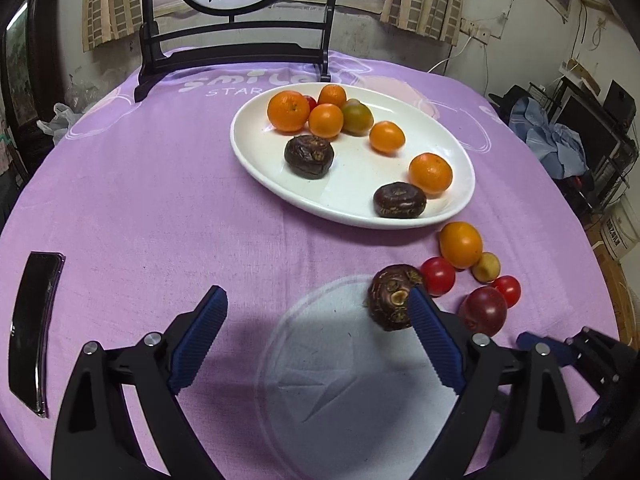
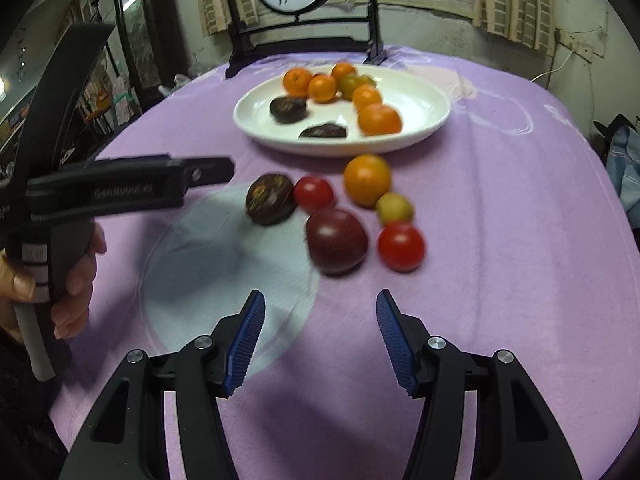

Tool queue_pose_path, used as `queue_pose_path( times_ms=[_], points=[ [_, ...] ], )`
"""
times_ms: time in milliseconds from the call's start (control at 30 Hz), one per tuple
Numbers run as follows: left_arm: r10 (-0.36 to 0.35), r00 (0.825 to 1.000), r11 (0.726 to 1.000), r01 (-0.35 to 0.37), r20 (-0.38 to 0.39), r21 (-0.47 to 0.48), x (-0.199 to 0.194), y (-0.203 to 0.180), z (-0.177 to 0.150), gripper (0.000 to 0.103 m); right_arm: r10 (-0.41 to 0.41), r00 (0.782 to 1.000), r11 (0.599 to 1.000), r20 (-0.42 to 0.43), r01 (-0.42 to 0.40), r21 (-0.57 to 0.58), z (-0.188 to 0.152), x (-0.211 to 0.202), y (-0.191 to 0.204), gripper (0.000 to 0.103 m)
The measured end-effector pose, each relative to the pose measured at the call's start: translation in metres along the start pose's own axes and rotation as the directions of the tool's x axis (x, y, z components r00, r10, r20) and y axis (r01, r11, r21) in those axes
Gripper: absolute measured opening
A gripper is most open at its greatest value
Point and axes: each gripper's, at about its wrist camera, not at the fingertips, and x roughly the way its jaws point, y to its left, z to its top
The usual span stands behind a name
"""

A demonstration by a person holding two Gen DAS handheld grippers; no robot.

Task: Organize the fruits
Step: 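Withdraw both tools from the plate toward the remaining fruits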

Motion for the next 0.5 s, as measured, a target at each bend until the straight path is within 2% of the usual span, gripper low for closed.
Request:
queue_pose_path(
  times_ms=[200, 400, 500],
  points=[
    [-0.023, 0.999, 1.0, 0.023, -0.029, -0.009, 0.01, 0.008, 0.001, 0.089, -0.048, 0.999, 0.999, -0.018, 0.048, -0.01, 0.011, 0.017, 0.005, 0.059],
    [-0.041, 0.999, 0.998, 0.041, -0.013, -0.042, 0.005, 0.015, 0.005, 0.09, -0.092, 0.996, 0.996, -0.018, 0.092, -0.002, 0.029, 0.031, 0.005, 0.059],
    [-0.053, 0.998, 0.997, 0.051, -0.033, -0.057, 0.009, 0.017, 0.005, 0.09, -0.087, 0.996, 0.996, -0.01, 0.087, 0.005, 0.034, 0.035, 0.005, 0.06]
  ],
)
